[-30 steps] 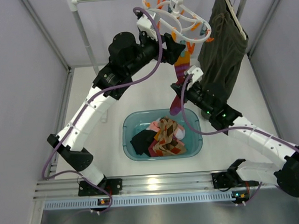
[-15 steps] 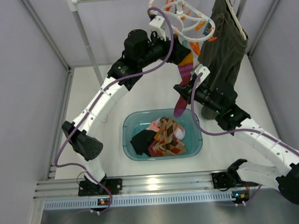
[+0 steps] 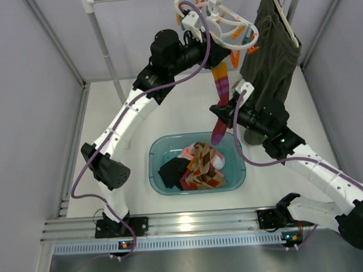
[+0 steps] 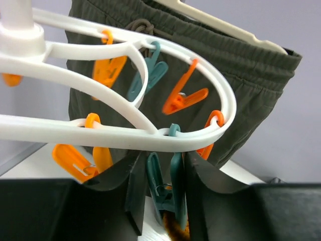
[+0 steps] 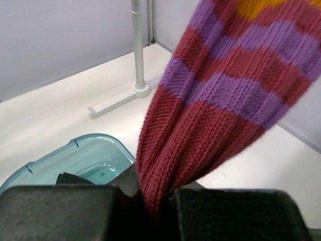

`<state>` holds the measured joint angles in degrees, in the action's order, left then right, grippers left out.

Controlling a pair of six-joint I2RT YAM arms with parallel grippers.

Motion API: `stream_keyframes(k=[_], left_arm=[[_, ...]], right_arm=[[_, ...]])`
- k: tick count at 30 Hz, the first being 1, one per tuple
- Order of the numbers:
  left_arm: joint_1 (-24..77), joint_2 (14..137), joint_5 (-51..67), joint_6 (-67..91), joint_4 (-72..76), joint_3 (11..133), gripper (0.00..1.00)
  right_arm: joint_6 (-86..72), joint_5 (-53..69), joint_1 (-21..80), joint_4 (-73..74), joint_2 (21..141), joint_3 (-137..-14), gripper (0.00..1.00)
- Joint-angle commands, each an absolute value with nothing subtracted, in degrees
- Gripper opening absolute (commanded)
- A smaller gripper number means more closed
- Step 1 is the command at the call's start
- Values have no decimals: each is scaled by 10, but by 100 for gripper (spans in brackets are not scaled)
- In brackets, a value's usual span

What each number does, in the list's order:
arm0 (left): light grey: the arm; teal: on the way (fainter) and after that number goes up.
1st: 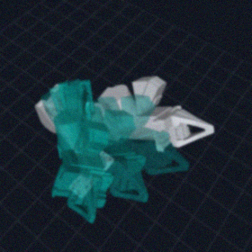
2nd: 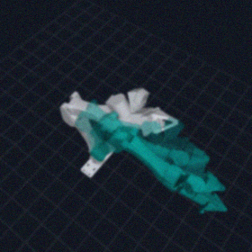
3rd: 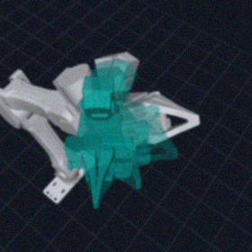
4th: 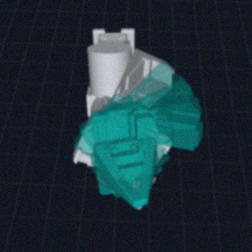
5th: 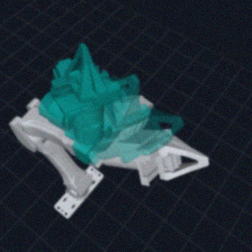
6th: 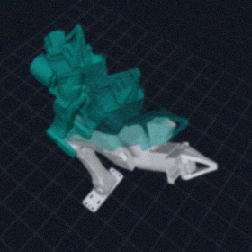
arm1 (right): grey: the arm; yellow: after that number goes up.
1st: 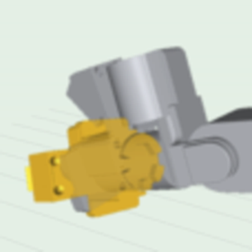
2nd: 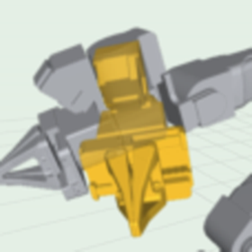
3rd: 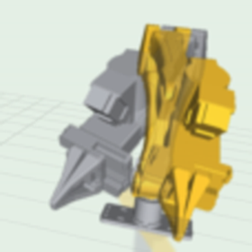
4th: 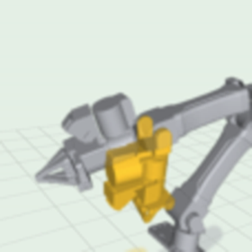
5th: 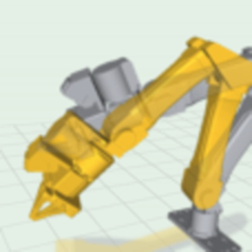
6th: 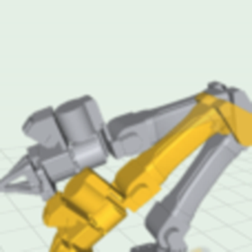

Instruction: Remove the socks clipped to the hanger

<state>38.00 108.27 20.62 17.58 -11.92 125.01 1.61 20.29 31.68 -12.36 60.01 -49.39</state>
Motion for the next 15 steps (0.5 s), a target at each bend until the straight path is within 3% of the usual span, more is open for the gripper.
stream_keyframes(k=[1,5,9,12,15], left_arm=[[374,1090,205,169,-75,1279,25],[374,1094,197,168,-76,1279,19],[374,1090,197,174,-75,1270,23],[374,1075,197,184,-75,1235,61],[374,1040,188,194,-75,1194,84]], right_arm=[[30,225,313,-120,592,-506,0],[33,235,312,-103,569,-498,0],[51,272,313,-43,521,-481,0],[47,289,313,-2,481,-468,2],[47,315,313,88,471,-472,3]])
